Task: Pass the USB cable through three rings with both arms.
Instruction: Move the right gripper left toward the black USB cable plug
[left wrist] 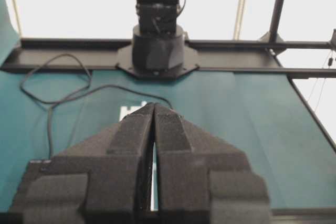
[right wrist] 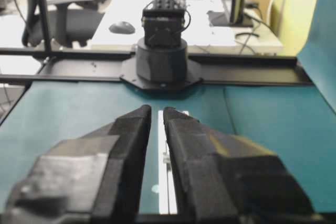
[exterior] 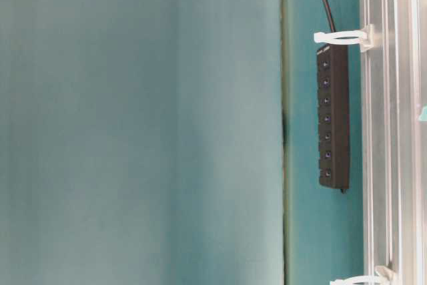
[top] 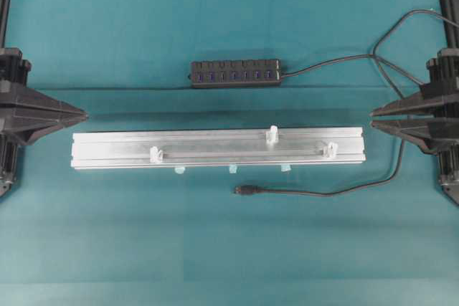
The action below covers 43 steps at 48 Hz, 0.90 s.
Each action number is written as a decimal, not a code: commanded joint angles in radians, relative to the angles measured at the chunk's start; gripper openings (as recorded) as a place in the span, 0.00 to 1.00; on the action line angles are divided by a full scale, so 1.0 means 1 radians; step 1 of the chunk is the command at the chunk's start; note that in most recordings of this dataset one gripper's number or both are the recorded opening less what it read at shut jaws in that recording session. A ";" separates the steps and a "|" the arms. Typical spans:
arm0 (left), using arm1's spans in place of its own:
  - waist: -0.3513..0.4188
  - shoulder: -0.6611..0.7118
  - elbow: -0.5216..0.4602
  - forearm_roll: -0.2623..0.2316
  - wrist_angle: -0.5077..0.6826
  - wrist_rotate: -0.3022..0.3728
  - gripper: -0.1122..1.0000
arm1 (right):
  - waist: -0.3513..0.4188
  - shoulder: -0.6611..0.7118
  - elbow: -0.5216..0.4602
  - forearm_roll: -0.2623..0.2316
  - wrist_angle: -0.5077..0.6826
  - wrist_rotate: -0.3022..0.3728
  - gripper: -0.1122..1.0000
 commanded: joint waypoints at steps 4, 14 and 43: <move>-0.008 0.006 -0.081 0.011 0.025 -0.020 0.12 | 0.026 0.028 -0.055 0.021 0.023 0.026 0.08; -0.008 0.020 -0.130 0.011 0.143 -0.023 0.12 | 0.031 0.077 -0.110 0.028 0.143 0.077 0.01; -0.003 0.087 -0.201 0.011 0.273 -0.026 0.12 | 0.035 0.388 -0.279 0.043 0.222 0.106 0.01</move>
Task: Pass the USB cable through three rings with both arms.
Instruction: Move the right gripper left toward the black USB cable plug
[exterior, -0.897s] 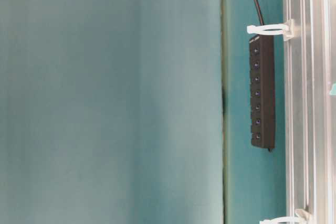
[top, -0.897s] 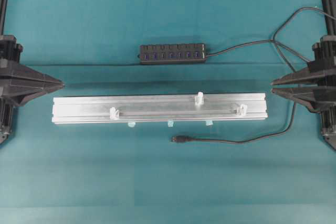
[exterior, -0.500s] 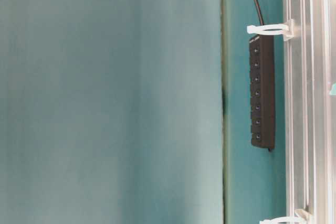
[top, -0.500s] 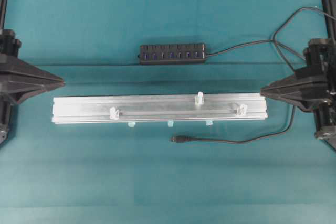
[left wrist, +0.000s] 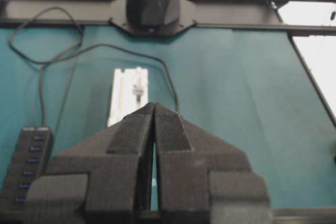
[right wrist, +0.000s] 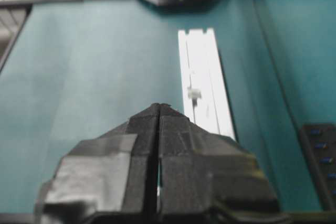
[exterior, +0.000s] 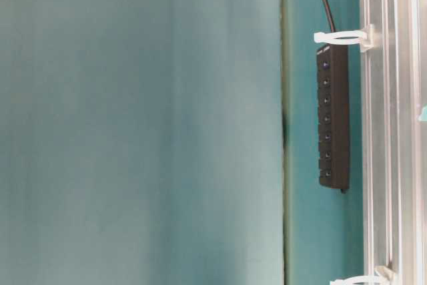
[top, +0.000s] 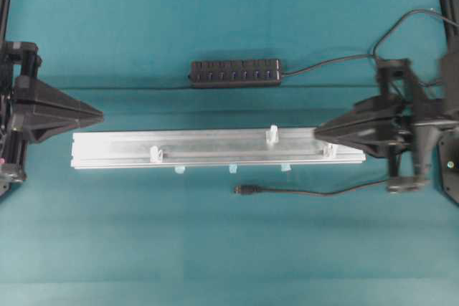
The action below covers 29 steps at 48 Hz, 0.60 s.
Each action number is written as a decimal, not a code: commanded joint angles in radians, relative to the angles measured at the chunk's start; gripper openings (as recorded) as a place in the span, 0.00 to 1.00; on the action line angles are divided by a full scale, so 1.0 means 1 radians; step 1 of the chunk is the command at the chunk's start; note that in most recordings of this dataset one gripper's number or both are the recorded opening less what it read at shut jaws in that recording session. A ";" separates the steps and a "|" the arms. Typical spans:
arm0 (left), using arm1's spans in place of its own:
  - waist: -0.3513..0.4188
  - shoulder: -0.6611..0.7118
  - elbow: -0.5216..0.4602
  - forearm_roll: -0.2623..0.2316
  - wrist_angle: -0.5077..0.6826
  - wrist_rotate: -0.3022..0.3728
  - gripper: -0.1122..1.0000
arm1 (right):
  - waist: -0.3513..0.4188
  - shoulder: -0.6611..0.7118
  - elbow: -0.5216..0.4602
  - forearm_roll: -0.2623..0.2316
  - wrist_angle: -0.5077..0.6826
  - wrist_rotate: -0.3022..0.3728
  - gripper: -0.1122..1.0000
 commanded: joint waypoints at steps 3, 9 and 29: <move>0.000 0.003 -0.026 0.002 0.000 -0.003 0.12 | 0.003 0.075 -0.071 0.025 0.037 0.049 0.01; 0.000 0.003 -0.028 0.002 0.014 -0.003 0.12 | 0.015 0.156 -0.126 0.025 0.107 0.120 0.01; 0.012 0.005 -0.026 0.002 0.044 -0.003 0.12 | 0.029 0.336 -0.287 0.012 0.290 0.189 0.01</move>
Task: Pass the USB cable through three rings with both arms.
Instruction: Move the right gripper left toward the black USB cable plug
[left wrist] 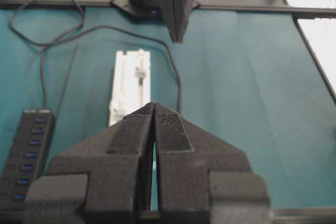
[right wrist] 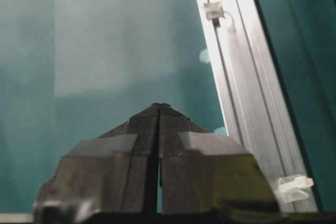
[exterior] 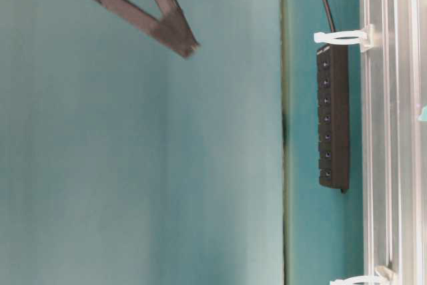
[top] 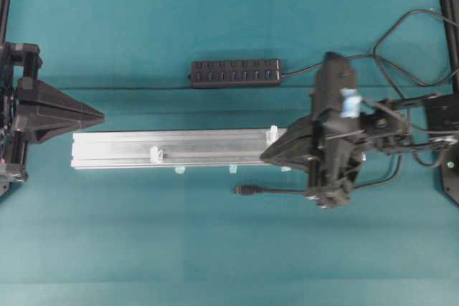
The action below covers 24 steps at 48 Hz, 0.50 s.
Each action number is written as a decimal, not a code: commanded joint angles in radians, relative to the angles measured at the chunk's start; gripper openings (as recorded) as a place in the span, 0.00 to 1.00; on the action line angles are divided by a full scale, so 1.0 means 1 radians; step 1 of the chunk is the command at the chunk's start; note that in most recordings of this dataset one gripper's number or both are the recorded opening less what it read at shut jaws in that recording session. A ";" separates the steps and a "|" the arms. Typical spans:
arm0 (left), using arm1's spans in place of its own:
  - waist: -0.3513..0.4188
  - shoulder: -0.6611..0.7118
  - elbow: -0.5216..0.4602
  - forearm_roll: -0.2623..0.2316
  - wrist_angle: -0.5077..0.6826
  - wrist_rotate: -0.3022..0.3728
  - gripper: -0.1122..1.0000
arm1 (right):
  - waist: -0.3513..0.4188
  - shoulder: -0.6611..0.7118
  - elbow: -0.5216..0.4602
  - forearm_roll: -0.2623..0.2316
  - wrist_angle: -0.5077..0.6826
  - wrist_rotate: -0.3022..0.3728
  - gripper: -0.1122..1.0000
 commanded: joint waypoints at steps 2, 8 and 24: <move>0.005 0.003 -0.026 0.002 -0.002 0.000 0.12 | 0.003 0.028 -0.048 -0.008 0.055 0.011 0.01; 0.003 0.003 -0.025 0.002 0.003 0.000 0.12 | 0.009 0.066 -0.083 -0.011 0.201 0.006 0.01; 0.009 0.008 -0.023 0.002 0.009 0.000 0.12 | 0.032 0.167 -0.173 -0.048 0.440 -0.100 0.01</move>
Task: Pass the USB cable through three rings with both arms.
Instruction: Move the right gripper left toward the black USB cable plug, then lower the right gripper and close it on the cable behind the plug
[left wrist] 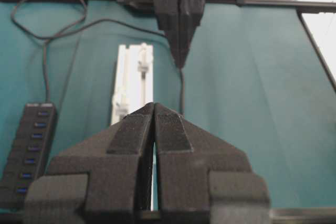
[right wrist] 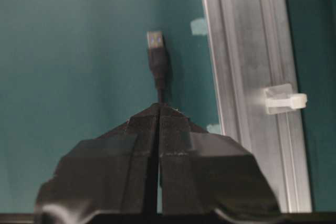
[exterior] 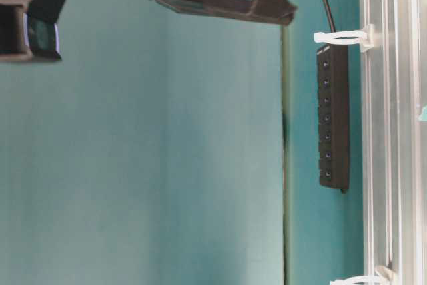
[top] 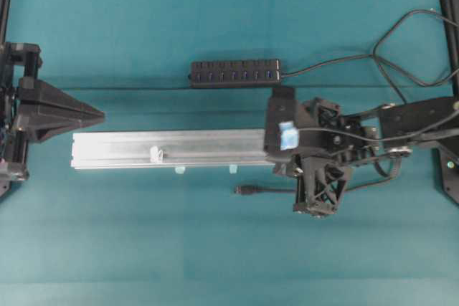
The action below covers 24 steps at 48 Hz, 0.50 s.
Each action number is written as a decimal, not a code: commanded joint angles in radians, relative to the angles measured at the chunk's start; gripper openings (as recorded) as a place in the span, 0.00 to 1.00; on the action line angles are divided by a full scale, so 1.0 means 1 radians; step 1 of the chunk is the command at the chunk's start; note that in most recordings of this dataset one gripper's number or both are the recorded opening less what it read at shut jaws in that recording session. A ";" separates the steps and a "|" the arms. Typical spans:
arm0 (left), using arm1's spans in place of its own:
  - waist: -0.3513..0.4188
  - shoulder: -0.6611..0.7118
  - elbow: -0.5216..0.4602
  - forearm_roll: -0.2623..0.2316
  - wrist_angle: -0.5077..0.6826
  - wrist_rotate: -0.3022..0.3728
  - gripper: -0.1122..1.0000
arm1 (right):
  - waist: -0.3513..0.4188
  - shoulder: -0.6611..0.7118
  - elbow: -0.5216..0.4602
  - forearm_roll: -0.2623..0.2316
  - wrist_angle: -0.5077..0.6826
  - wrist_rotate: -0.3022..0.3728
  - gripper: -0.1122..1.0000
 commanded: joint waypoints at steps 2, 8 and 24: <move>0.003 0.006 -0.021 0.002 -0.005 0.000 0.12 | 0.006 0.021 -0.048 -0.002 0.038 -0.058 0.01; 0.003 0.009 -0.023 0.002 -0.005 0.000 0.12 | 0.006 0.055 -0.071 -0.002 0.091 -0.100 0.01; 0.003 0.009 -0.021 0.002 -0.005 0.000 0.12 | 0.006 0.147 -0.152 -0.003 0.212 -0.196 0.01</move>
